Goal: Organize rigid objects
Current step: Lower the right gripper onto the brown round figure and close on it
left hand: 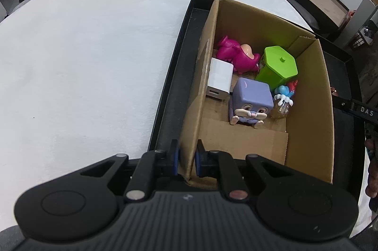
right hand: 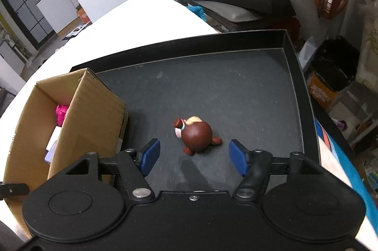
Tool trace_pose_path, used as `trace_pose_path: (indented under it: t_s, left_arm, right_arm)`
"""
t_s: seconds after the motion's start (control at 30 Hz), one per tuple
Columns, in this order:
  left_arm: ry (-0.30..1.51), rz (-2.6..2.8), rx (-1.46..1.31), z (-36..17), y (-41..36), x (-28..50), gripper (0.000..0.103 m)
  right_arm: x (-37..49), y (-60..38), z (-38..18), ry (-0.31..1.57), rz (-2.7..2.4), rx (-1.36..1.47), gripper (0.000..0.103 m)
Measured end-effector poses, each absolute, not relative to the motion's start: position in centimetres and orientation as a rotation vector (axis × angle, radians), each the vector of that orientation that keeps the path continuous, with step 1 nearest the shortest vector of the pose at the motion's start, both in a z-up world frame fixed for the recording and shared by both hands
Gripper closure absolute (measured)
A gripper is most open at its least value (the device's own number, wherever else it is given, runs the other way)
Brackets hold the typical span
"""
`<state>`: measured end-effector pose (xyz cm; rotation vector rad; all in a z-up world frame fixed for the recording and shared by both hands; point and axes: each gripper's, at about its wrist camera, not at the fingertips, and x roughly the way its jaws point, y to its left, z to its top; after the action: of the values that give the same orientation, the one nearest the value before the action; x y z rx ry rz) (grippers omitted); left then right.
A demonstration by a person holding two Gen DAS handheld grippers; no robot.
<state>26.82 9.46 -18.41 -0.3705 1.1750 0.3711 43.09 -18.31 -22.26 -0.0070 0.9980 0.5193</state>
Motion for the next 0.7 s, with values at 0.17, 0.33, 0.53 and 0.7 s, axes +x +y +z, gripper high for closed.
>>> trace_pose_path:
  t_s: [0.17, 0.33, 0.53, 0.7]
  left_arm:
    - [1.191, 0.388, -0.367, -18.4, 9.4, 27.2, 0.091]
    - [1.197, 0.391, -0.361, -18.5, 9.4, 27.4, 0.091]
    - [1.194, 0.380, -0.360, -18.5, 9.4, 27.3, 0.091]
    - [1.179, 0.361, -0.374, -18.5, 9.7, 26.9, 0.091]
  right_arm:
    - [44.2, -18.1, -23.1, 0.994, 0.511, -0.015, 0.038]
    - [44.7, -18.5, -23.2, 0.986, 0.521, 0.027, 0.065]
    - [44.4, -18.6, -22.9, 0.997, 0.512, 0.019, 0.072]
    - [43.9, -19.4, -21.9, 1.020, 0.507, 0.075, 0.072]
